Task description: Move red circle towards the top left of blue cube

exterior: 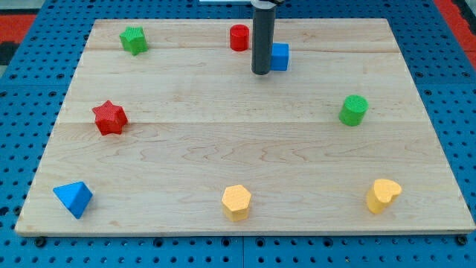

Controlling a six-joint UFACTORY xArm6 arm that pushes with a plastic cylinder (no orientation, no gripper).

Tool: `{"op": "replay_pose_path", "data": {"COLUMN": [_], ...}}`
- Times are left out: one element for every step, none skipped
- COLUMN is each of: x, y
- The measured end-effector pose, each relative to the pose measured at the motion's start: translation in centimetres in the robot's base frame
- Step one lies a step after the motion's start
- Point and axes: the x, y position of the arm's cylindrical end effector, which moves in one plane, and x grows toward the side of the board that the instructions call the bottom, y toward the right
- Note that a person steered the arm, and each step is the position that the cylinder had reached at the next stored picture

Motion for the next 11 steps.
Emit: {"op": "replay_pose_path", "data": {"x": [4.9,6.7,5.3,-1.0,-6.6,-10.2,-12.8,-14.0,-14.0,-13.9,-13.9], "y": [0.8,5.8,6.8,7.9,7.7,7.0,2.2,0.2,-1.3,-2.4,-5.4]}}
